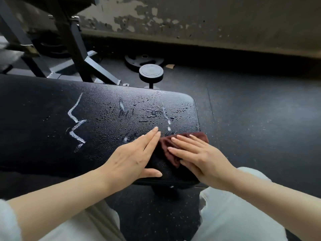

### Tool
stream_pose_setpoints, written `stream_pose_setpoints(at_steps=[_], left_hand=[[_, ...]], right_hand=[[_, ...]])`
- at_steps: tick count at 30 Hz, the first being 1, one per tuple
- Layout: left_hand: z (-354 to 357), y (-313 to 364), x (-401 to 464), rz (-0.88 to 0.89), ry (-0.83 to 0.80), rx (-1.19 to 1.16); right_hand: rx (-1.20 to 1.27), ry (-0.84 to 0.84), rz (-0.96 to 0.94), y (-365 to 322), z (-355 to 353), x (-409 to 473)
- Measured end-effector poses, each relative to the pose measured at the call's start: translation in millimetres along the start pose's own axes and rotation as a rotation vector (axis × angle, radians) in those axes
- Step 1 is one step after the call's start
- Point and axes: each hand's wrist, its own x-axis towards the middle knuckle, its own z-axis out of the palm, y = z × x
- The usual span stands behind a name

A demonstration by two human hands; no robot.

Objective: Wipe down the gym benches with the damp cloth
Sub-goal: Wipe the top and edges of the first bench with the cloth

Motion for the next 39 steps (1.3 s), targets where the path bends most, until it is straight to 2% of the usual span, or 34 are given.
stream_pose_setpoints(at_steps=[3,5,11,14,18,22,25,28,32,34,39], left_hand=[[0,1,-1,-0.033,-0.016,-0.019],[1,1,-1,-0.046,-0.032,-0.024],[4,1,2,-0.009,-0.036,-0.017],[4,0,3,-0.011,-0.057,-0.024],[4,-2,4,-0.025,-0.084,-0.044],[-3,-2,8,-0.054,-0.079,-0.052],[-9,1,19,-0.139,0.007,-0.115],[-10,4,29,-0.193,0.032,-0.129],[-10,3,39,-0.235,-0.036,-0.128],[-11,0,41,-0.273,-0.074,-0.145],[-17,-6,43,-0.245,-0.115,-0.118]], right_hand=[[0.03,0.066,0.224,5,5,29],[0.031,0.085,0.288,-1,11,35],[0.023,-0.064,0.081,-9,-1,12],[0.055,-0.113,0.166,17,-7,41],[0.085,-0.051,0.307,26,2,68],[0.077,-0.058,0.14,6,3,36],[0.067,-0.052,0.07,19,1,34],[0.044,-0.022,0.202,46,1,66],[-0.043,-0.002,0.386,67,4,101],[-0.05,-0.004,0.361,57,4,96],[0.034,-0.066,0.138,30,0,68]])
